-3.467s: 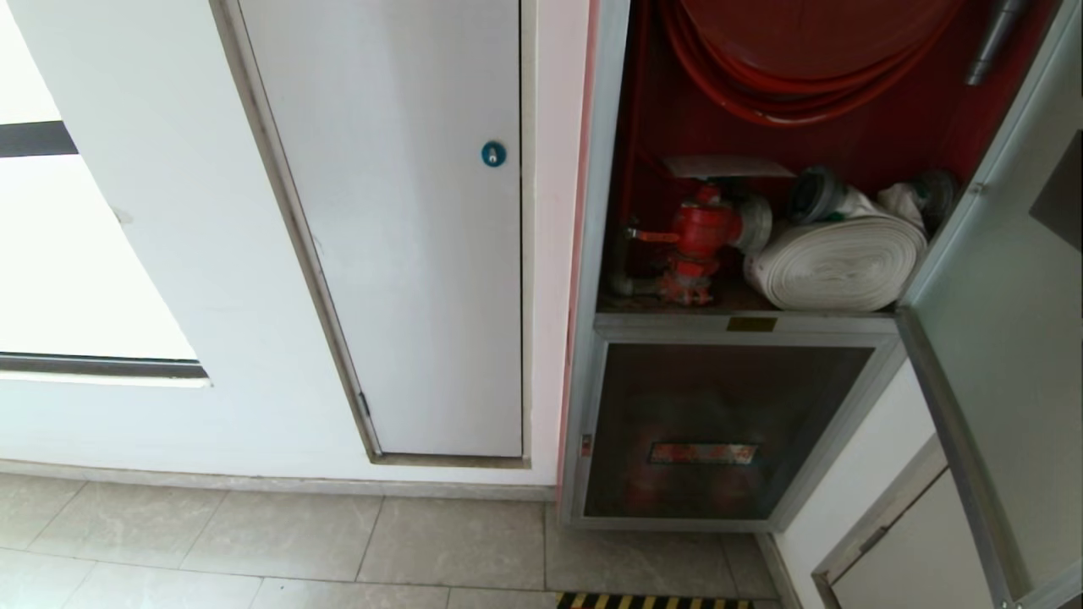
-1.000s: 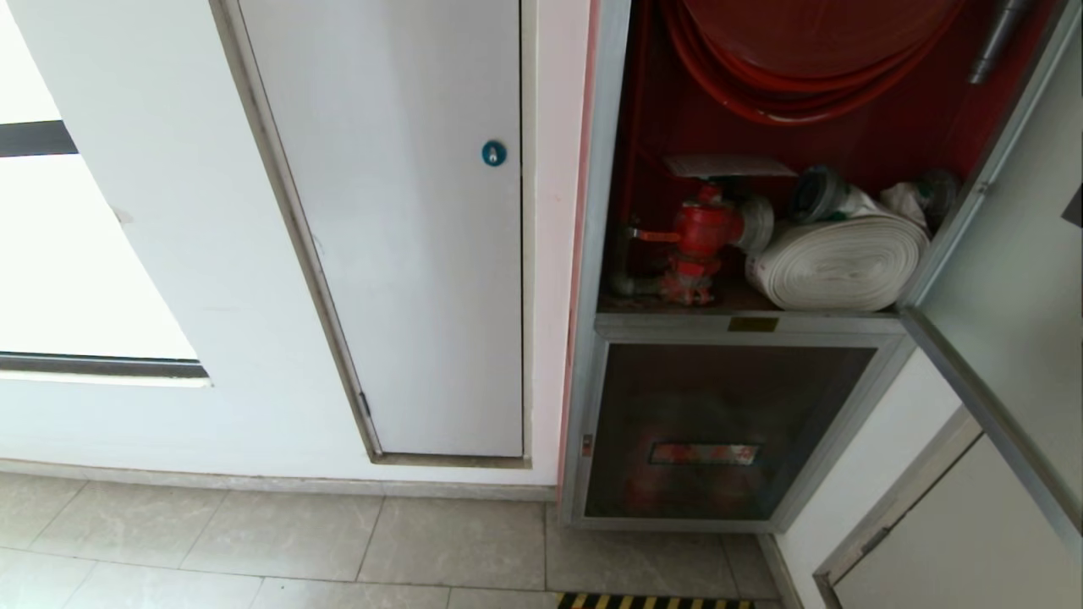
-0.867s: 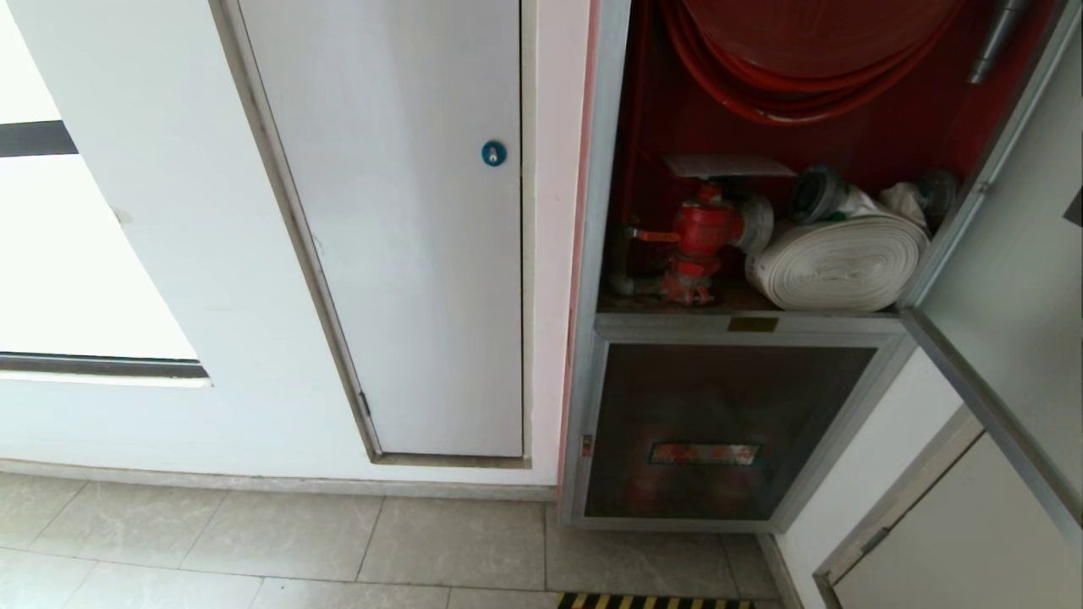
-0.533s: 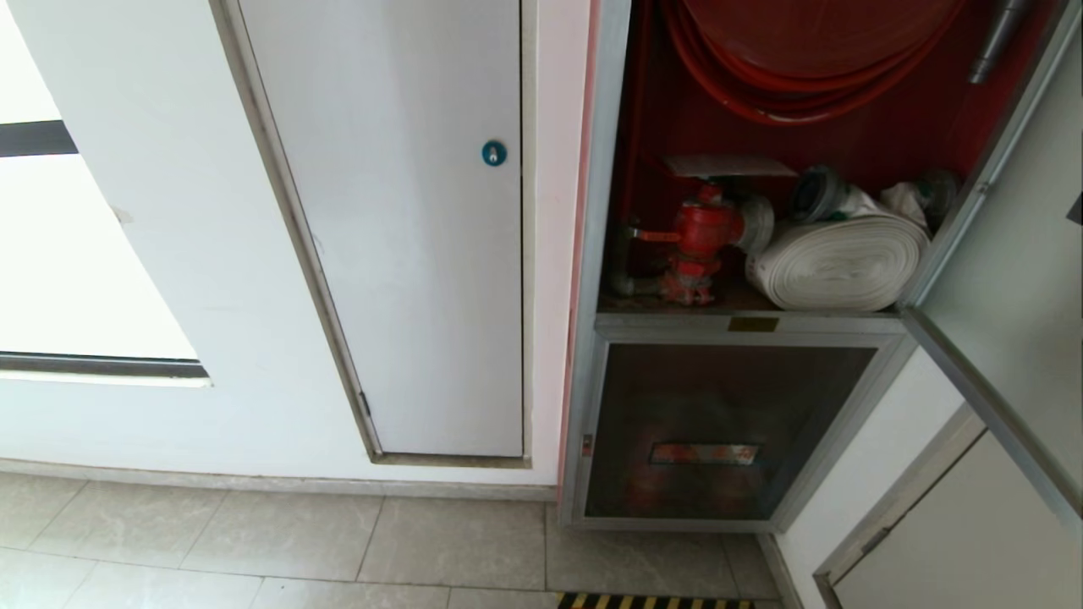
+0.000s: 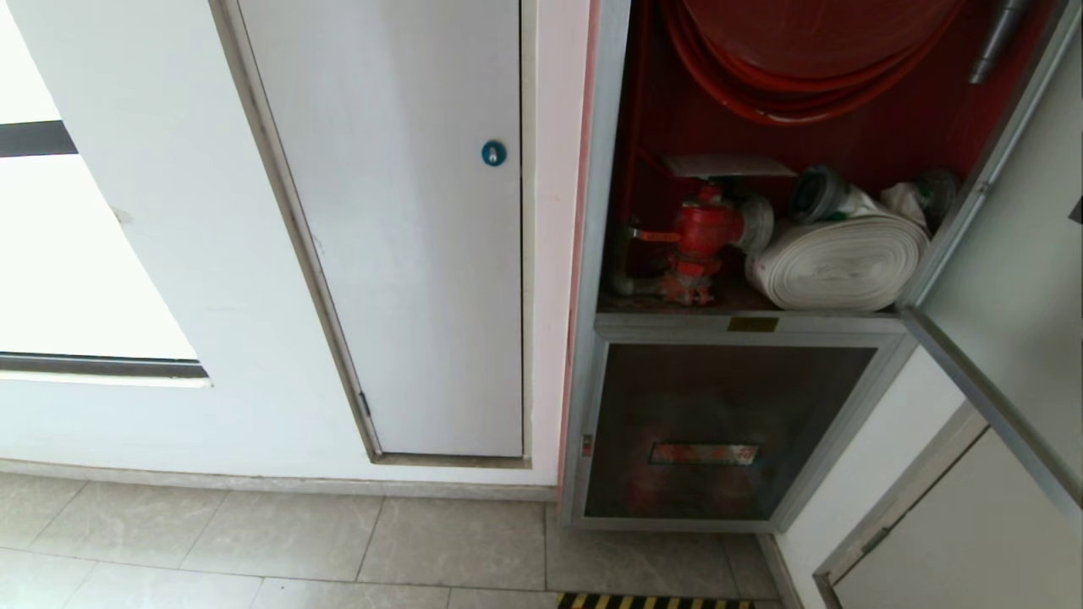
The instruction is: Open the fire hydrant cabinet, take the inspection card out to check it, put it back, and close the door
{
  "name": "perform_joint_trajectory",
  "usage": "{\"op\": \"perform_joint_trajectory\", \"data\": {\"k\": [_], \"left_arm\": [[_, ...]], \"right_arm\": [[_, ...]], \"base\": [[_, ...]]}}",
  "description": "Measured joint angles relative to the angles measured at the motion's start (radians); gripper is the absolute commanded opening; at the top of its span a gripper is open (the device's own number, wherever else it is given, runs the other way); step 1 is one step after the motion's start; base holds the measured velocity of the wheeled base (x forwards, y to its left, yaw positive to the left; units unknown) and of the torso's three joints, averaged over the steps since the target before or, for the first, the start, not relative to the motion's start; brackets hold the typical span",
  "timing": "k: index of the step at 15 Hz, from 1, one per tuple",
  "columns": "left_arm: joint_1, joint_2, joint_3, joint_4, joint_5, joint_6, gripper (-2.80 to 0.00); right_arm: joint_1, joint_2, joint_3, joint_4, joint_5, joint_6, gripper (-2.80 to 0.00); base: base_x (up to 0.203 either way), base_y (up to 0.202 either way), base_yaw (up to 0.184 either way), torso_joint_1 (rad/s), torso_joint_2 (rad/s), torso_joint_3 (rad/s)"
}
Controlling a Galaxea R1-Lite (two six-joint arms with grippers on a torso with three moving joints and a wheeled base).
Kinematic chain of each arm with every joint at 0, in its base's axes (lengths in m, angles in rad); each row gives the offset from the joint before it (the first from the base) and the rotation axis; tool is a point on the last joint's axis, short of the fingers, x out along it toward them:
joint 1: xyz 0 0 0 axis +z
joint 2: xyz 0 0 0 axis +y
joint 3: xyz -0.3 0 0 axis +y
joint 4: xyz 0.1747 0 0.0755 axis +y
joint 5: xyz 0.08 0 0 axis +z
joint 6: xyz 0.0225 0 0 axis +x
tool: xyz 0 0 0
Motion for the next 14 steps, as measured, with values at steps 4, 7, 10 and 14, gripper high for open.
{"op": "perform_joint_trajectory", "data": {"k": [4,7,10,14], "left_arm": [[0.0,0.0,0.0,0.0,-0.001,-0.001,-2.8],[0.0,0.0,0.0,0.0,0.0,0.0,-2.8],[0.0,0.0,0.0,0.0,0.0,-0.001,-2.8],[0.0,0.0,0.0,0.0,0.0,0.0,-2.8]], "right_arm": [[0.027,-0.032,0.008,0.002,0.097,0.001,-2.8],[0.147,-0.066,0.013,0.039,0.103,0.002,-2.8],[0.348,-0.109,0.027,0.079,0.046,0.002,-2.8],[0.652,-0.224,0.082,0.106,-0.007,0.0,-2.8]], "base": [[0.0,0.0,0.0,0.0,0.0,0.0],[0.0,0.0,0.0,0.0,0.0,0.0],[0.0,0.0,0.0,0.0,0.0,0.0],[0.0,0.0,0.0,0.0,0.0,0.0]]}}
